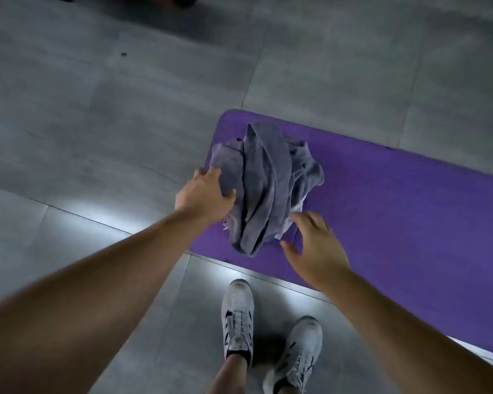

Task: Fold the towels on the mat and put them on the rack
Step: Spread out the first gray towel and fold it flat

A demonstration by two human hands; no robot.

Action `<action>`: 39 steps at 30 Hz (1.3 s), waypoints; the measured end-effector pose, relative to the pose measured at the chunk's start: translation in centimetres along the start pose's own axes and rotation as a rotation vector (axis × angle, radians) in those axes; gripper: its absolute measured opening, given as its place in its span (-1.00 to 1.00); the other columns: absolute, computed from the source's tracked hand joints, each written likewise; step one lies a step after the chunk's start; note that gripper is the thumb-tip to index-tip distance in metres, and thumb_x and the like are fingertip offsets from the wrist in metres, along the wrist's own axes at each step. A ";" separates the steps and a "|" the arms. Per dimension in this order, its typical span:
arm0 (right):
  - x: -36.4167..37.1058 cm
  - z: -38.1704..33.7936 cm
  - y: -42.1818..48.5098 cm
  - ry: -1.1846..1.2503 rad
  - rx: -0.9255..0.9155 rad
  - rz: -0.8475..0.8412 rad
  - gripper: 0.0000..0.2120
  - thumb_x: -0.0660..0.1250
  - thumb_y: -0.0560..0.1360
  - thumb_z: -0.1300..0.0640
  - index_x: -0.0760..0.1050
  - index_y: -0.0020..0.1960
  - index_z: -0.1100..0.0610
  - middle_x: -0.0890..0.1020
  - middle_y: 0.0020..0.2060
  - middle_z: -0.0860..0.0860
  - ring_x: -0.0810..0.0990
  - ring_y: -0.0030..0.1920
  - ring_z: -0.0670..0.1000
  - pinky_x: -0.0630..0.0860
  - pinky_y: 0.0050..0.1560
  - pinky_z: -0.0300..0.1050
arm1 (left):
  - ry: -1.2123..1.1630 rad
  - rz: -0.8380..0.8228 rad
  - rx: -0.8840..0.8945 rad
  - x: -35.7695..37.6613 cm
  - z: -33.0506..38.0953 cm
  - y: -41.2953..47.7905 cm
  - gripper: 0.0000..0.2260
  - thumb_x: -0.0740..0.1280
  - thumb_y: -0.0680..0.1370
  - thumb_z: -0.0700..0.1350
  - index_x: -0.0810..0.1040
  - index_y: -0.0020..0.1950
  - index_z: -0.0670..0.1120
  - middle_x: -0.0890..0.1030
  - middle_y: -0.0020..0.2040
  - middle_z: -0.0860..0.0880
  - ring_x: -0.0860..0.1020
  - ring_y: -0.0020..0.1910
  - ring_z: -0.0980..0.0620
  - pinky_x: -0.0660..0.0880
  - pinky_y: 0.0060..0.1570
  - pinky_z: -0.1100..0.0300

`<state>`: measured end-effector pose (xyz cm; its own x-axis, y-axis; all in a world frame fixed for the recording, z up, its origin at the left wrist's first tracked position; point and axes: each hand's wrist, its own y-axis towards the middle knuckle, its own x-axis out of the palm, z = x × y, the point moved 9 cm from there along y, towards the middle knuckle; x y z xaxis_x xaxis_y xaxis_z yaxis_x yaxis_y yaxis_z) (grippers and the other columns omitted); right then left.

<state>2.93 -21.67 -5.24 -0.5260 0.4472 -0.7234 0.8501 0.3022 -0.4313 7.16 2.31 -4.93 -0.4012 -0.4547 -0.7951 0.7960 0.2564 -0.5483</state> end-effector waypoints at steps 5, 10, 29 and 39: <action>1.4 -0.5 6.4 0.108 0.007 0.099 -0.36 0.44 0.50 -0.06 0.28 0.50 -0.02 0.28 0.47 -0.03 0.34 0.41 0.14 0.55 0.15 0.10 | -0.057 0.060 0.061 1.6 -0.4 4.0 -0.39 0.35 0.53 0.17 0.22 0.52 0.09 0.42 0.28 -0.15 0.52 0.22 -0.27 0.52 0.16 -0.20; 1.6 -1.1 11.7 0.269 0.138 0.156 -0.15 0.46 0.45 -0.21 0.10 0.58 -0.07 0.30 0.46 0.09 0.36 0.42 0.16 0.54 0.20 0.18 | -0.175 0.037 0.069 2.6 -1.3 6.7 -0.52 0.39 0.53 0.12 0.44 0.41 0.04 0.62 0.15 -0.15 0.61 0.11 -0.20 0.56 0.08 -0.08; -5.1 -4.0 6.5 0.693 0.178 0.099 -0.85 0.26 0.65 0.09 0.40 -0.05 0.13 0.43 -0.29 -0.09 0.38 -0.37 -0.23 0.37 -0.33 -0.44 | -0.778 0.027 -0.041 -2.6 2.4 -1.9 -0.71 0.40 0.53 0.14 0.49 -0.17 -0.05 0.58 -0.24 0.03 0.57 -0.21 0.02 0.50 -0.16 0.10; -20.5 -6.3 -6.1 0.812 0.169 0.251 -0.89 0.48 0.51 0.09 0.58 0.01 -0.02 0.67 -0.13 -0.20 0.63 -0.09 -0.26 0.50 -0.17 -0.42 | -0.719 0.091 0.197 -12.6 14.6 -12.5 -0.77 0.42 0.56 0.03 0.47 -0.20 -0.01 0.53 -0.36 0.17 0.48 -0.37 0.22 0.37 -0.37 0.37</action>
<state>8.34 -27.39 15.63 -0.1227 0.9661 -0.2274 0.9021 0.0131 -0.4314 8.93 -7.64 15.76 0.0112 -0.9012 -0.4332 0.9055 0.1929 -0.3779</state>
